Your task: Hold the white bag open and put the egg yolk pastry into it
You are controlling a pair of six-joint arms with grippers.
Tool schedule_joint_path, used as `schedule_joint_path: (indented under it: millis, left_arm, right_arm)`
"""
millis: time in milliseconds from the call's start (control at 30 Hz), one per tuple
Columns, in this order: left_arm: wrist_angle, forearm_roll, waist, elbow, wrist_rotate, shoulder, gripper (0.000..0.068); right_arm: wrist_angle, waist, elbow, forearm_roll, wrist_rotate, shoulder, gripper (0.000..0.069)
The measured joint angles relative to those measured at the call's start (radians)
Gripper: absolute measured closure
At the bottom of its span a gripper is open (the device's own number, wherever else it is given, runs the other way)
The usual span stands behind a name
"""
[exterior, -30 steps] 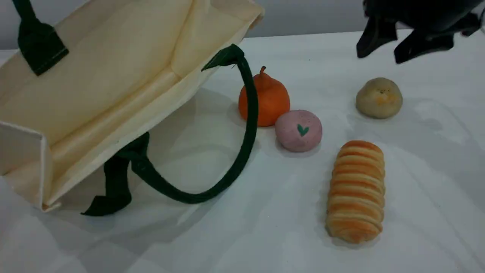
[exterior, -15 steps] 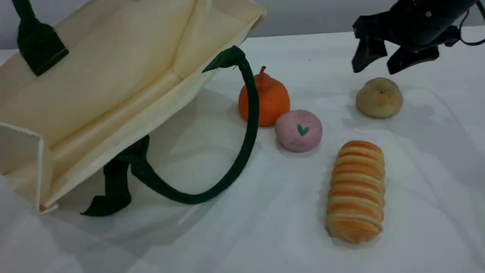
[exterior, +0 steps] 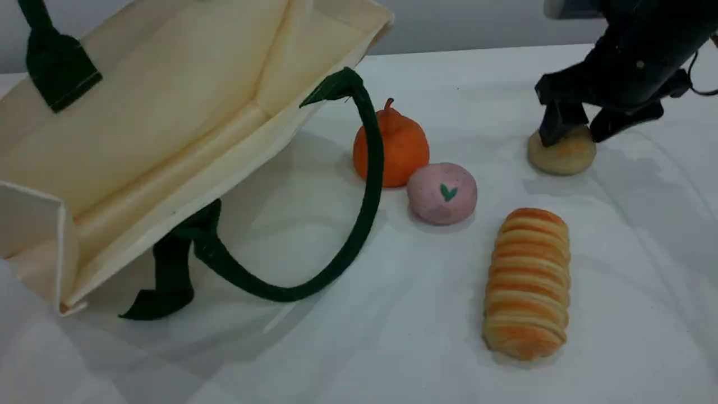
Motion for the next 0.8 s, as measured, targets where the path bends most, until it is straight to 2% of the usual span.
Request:
schedule_joint_path:
  millis: [333,400,533,600,800]
  left_arm:
    - [0.0,0.003,0.0,0.0,0.0,0.0,0.058]
    - [0.0,0.003,0.0,0.0,0.0,0.0,0.058]
    - [0.0,0.003,0.0,0.0,0.0,0.0,0.058]
    - [0.0,0.003,0.0,0.0,0.0,0.0,0.058]
    - [0.0,0.003,0.0,0.0,-0.001,0.0,0.058]
  right_arm:
    - [0.001,0.001,-0.023,0.044,-0.011,0.069,0.0215]
    - [0.004,0.001,-0.023,0.044,-0.012,0.069,0.0244]
    - [0.012,0.001,-0.023,0.043,-0.012,0.07,0.0358]
    - [0.021,0.001,-0.023,0.043,-0.017,0.07,0.0392]
    - [0.08,0.0,-0.048,0.031,-0.09,0.071,0.0408]
